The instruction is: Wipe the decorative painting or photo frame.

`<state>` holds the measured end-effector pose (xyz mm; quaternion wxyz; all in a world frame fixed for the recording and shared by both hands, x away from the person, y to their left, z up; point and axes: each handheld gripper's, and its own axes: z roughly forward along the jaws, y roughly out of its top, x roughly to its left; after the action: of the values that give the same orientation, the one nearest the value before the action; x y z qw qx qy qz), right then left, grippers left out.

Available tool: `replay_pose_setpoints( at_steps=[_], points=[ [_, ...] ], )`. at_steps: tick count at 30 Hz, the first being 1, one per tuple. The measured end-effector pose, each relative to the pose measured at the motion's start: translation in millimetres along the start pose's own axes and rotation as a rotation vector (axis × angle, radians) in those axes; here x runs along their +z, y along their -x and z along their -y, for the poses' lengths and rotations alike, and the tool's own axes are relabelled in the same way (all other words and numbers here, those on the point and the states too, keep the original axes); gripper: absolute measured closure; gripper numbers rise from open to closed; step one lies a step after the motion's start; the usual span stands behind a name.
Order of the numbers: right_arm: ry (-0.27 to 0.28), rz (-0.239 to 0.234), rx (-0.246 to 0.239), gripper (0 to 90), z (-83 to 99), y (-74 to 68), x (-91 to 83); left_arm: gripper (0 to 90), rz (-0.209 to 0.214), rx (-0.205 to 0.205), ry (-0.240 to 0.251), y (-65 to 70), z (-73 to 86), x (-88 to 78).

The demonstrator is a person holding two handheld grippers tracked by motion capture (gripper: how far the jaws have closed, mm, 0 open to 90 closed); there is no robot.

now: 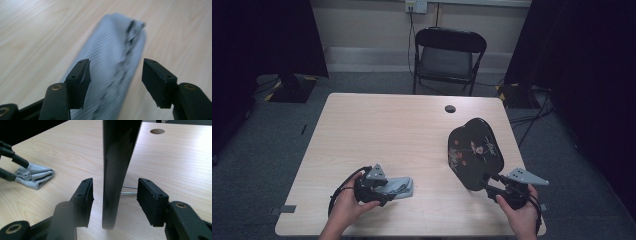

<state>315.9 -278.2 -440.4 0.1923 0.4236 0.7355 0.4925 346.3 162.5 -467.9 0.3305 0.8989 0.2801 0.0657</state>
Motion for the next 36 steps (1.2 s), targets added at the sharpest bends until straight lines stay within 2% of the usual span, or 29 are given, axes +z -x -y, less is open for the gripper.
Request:
replay_pose_setpoints(
  at_steps=[2,5,6,8,10,11,14,17,19,20,23,26,27,29,30,34,36],
  points=[
    [-0.002,0.001,-0.001,47.3,0.0,0.0,0.2,40.3,0.02,0.01,0.0,-0.7,2.9,5.5],
    [0.0,0.002,-0.004,47.2,-0.5,-0.4,-0.7,43.9,0.003,0.017,0.01,-0.6,2.2,10.8],
    [0.001,0.001,-0.006,47.2,-0.6,-0.8,-0.9,48.0,-0.035,0.047,-0.013,2.0,0.5,10.9],
    [0.003,0.0,-0.008,47.1,-0.8,-1.2,-1.1,49.5,-0.043,0.047,-0.011,3.5,-0.1,11.9],
    [0.006,-0.001,-0.014,46.8,-1.0,-2.0,-1.1,53.3,-0.075,0.061,-0.037,6.6,-2.7,12.0],
    [0.005,0.004,-0.013,46.4,-1.0,-2.4,-1.0,55.4,-0.084,0.053,-0.033,8.1,-3.7,13.0],
    [0.007,0.0,-0.017,46.1,-0.4,-3.6,-0.7,73.2,-0.114,0.09,-0.043,10.4,-6.0,13.6],
    [0.002,0.006,-0.02,45.5,-0.2,-4.1,-0.7,80.5,-0.122,0.072,-0.052,11.7,-8.4,14.1],
    [0.003,0.007,-0.02,45.4,-0.2,-3.8,-0.9,81.5,-0.113,0.033,-0.032,11.8,-7.9,14.8],
    [0.005,0.005,-0.019,45.3,-0.2,-3.7,-1.0,81.8,-0.109,0.031,-0.037,10.1,-7.9,13.6],
    [0.002,0.006,-0.02,44.5,0.1,-3.2,-0.9,82.1,-0.089,-0.032,-0.01,9.0,-9.6,12.1],
    [-0.003,0.012,-0.016,43.8,0.4,-2.2,-1.1,82.0,-0.069,-0.034,0.032,9.4,-16.7,8.4],
    [-0.001,0.01,-0.015,43.8,0.6,-1.7,-1.0,82.1,-0.056,-0.048,0.054,9.6,-19.8,7.5],
    [-0.002,0.012,-0.016,43.5,1.0,-1.4,-0.9,81.9,-0.04,-0.05,0.097,10.5,-32.5,5.5],
    [-0.002,0.012,-0.016,43.5,1.0,-1.4,-0.9,81.9,-0.04,-0.05,0.097,10.5,-32.5,5.5],
    [-0.008,0.014,-0.015,43.2,1.3,-1.6,-0.5,82.1,-0.003,-0.06,0.142,11.4,-51.5,6.2],
    [-0.007,0.012,-0.016,43.2,1.2,-1.9,-0.6,82.2,0.003,-0.049,0.15,13.1,-67.0,6.5]
  ],
)
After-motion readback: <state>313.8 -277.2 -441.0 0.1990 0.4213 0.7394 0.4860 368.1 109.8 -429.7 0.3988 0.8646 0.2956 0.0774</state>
